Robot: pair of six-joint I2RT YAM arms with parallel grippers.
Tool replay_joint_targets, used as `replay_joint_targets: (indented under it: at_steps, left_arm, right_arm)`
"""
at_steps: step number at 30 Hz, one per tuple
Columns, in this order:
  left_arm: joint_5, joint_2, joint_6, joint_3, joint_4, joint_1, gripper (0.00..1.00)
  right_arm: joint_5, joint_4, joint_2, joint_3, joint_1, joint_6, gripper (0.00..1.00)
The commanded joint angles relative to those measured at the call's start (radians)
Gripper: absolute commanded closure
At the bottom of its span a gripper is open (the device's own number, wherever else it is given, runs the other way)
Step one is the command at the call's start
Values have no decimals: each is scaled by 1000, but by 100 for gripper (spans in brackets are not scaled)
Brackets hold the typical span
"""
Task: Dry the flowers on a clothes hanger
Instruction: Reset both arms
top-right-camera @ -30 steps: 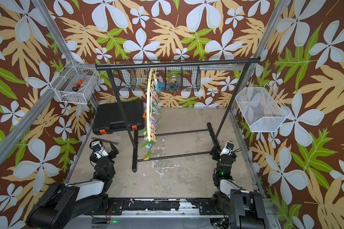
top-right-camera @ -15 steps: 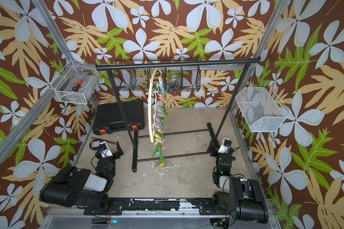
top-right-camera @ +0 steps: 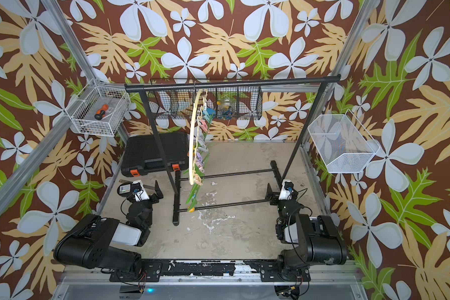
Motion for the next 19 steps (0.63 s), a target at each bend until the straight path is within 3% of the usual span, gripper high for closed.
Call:
replay_joint_targets:
  at_steps: [1, 19]
  left_arm:
    - [-13, -1, -6, 3, -13, 3, 0]
    - [15, -5, -29, 26, -68, 27, 0]
  right_arm:
    - [72, -89, 1, 45, 43, -59, 0]
    - [77, -118, 2, 63, 57, -77, 0]
